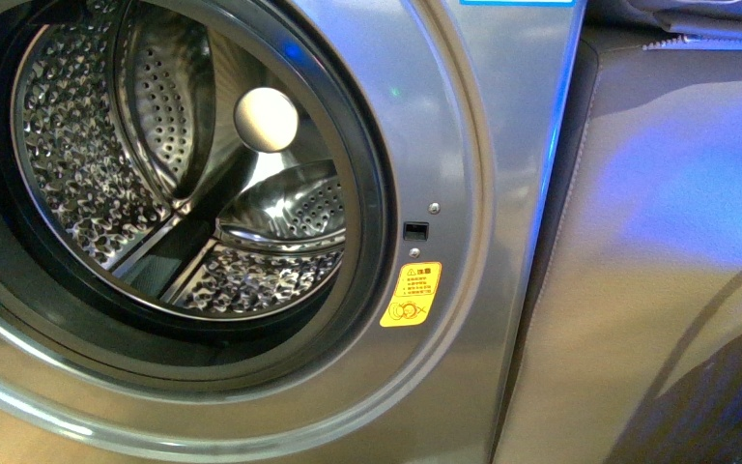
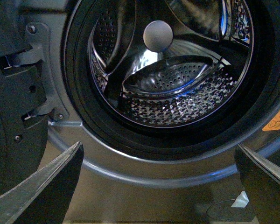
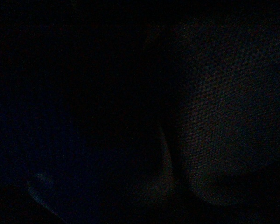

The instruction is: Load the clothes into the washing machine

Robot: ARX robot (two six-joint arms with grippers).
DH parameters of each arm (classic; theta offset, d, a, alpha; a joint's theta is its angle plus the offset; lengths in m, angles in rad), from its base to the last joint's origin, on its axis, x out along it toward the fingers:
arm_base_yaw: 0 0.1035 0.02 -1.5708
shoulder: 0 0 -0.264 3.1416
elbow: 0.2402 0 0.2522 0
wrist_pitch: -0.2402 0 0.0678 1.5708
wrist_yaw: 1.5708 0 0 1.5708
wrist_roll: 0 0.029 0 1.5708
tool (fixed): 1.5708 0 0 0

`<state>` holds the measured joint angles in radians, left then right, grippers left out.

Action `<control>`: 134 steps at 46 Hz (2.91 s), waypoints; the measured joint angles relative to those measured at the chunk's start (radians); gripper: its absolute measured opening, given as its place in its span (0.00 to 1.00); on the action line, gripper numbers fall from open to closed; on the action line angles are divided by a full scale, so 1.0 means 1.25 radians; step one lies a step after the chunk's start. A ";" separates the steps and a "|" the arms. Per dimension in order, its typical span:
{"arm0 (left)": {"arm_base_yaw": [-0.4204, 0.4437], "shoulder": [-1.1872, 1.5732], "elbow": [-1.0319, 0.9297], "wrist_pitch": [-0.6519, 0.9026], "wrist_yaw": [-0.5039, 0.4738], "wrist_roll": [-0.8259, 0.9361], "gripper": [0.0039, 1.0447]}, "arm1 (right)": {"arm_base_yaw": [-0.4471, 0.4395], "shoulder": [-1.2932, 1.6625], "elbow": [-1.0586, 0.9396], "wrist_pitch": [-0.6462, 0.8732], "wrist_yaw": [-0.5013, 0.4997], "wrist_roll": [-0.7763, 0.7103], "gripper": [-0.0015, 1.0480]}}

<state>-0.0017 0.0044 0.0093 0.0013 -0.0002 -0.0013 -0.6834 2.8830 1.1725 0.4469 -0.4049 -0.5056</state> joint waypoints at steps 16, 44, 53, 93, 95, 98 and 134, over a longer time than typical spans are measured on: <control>0.000 0.000 0.000 0.000 0.000 0.000 0.94 | -0.016 0.013 0.005 0.003 0.007 -0.021 0.92; 0.000 0.000 0.000 0.000 0.000 0.000 0.94 | -0.038 -0.015 -0.026 0.057 0.018 0.020 0.26; 0.000 0.000 0.000 0.000 0.000 0.000 0.94 | -0.039 -0.087 -0.068 0.078 0.009 0.060 0.08; 0.000 0.000 0.000 0.000 0.000 0.000 0.94 | -0.040 -1.056 -0.369 0.035 -0.169 0.157 0.06; 0.000 0.000 0.000 0.000 0.000 0.000 0.94 | -0.039 -1.092 -0.362 0.022 -0.182 0.169 0.06; 0.000 0.000 0.000 0.000 0.000 0.000 0.94 | -0.038 -1.153 -0.344 0.009 -0.193 0.186 0.06; 0.000 0.000 0.000 0.000 0.000 0.000 0.94 | 0.350 -1.404 0.188 -0.183 -0.131 0.399 0.06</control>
<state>-0.0017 0.0044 0.0093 0.0013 -0.0002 -0.0017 -0.2459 1.1275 1.4075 0.2180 -0.5682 -0.0067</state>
